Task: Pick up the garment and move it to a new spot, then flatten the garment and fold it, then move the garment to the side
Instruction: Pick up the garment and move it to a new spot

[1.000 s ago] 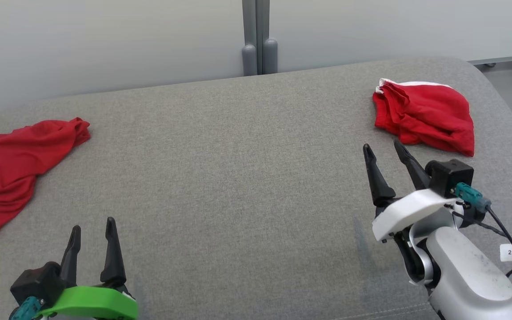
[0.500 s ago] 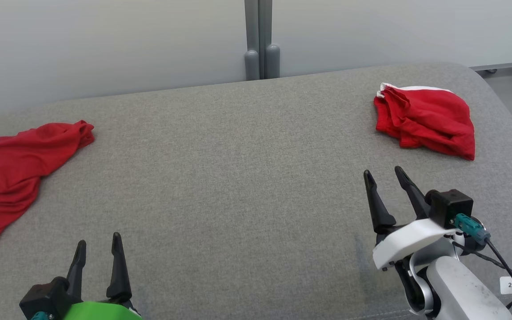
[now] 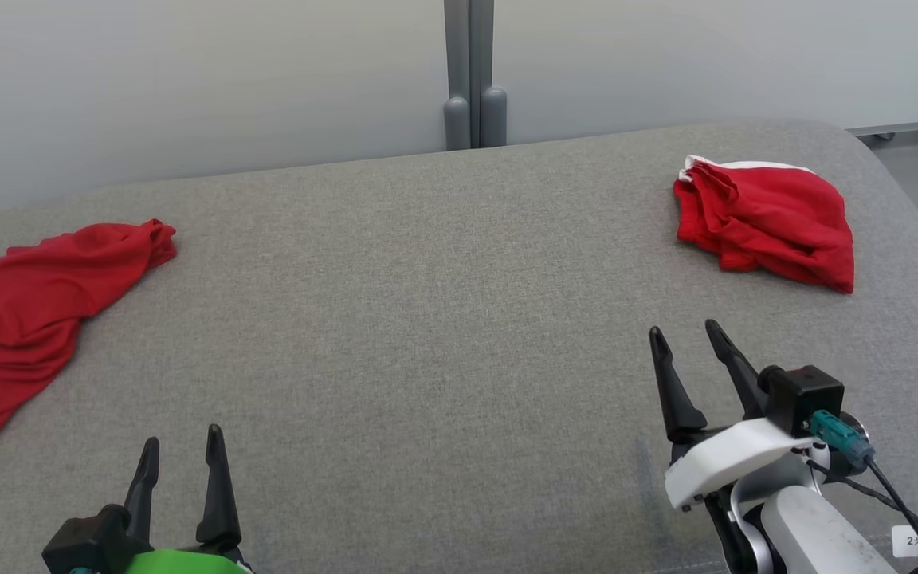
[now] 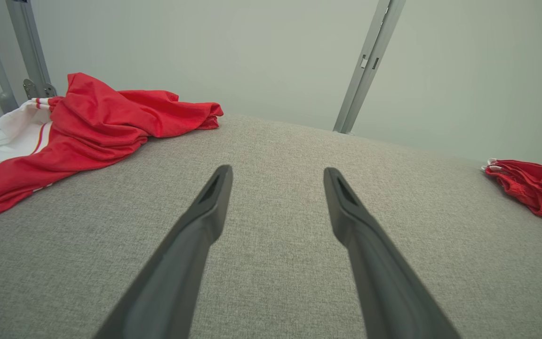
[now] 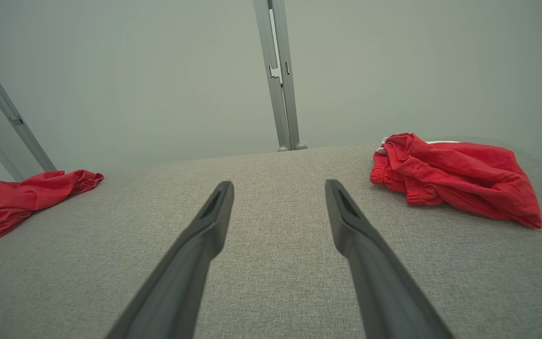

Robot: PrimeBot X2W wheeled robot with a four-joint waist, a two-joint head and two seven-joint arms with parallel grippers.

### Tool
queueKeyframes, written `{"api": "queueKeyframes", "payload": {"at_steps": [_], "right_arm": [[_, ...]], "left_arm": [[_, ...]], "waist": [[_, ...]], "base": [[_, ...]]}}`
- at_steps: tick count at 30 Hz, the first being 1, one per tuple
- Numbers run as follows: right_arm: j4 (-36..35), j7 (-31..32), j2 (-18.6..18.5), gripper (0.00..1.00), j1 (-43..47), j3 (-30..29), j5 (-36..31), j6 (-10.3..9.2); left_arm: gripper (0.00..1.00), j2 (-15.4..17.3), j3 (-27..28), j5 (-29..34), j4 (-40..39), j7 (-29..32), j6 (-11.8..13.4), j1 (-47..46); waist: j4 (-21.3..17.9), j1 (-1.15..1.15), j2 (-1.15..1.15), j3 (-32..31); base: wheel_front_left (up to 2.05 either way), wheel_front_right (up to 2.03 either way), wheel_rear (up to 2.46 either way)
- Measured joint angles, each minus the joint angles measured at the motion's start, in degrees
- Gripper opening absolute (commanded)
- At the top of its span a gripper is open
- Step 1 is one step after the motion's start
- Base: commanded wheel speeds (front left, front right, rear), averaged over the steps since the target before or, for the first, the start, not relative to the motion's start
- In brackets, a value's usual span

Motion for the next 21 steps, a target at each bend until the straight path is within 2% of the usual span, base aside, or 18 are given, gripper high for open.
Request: {"api": "queueKeyframes", "payload": {"at_steps": [21], "right_arm": [[-1.5, 0.0, 0.7, 1.00, 2.7, -1.0, -1.7, 0.00]], "left_arm": [[1.00, -0.2, -0.3, 0.5, -0.8, 0.0, 0.0, 0.8]], "waist": [[0.4, 0.00, 0.00, -0.8]], "base": [[0.00, 0.00, 0.00]]}}
